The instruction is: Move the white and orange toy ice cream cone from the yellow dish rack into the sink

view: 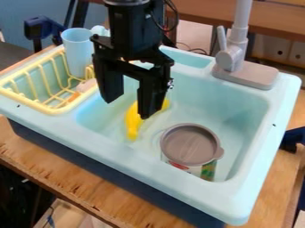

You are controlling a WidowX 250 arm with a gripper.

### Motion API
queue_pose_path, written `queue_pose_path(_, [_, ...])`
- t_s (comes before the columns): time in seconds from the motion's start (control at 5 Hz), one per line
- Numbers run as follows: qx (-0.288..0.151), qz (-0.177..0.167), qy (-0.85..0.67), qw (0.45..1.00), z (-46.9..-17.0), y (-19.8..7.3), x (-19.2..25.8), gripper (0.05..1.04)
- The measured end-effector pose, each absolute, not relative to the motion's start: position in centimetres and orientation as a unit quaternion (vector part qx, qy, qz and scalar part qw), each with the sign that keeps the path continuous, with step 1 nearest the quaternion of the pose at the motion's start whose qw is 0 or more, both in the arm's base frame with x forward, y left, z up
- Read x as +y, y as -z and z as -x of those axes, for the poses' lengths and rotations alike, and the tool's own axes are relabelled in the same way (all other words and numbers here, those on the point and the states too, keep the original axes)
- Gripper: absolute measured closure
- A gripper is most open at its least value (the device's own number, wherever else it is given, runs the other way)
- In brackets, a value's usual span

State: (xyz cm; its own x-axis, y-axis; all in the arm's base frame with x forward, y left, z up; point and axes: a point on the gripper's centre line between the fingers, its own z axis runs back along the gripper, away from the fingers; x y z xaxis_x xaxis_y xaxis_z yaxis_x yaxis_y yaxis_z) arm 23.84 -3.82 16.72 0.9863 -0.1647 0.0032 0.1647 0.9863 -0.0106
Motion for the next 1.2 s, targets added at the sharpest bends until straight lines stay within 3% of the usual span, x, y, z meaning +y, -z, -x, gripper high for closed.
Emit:
queue_pose_path(0.4, [0.023, 0.015, 0.085, 0.996, -24.1, -16.6, -2.3, 0.083])
queue_pose_path(0.6, [0.039, 0.020, 0.146, 0.988, -24.8, -17.9, -0.4, 0.083])
queue_pose_path(1.0, [0.074, -0.028, 0.186, 0.979, -24.7, -18.5, 4.9, 0.083])
queue_pose_path(1.2, [0.047, -0.046, 0.180, 0.981, -24.5, -19.4, 7.0, 0.083])
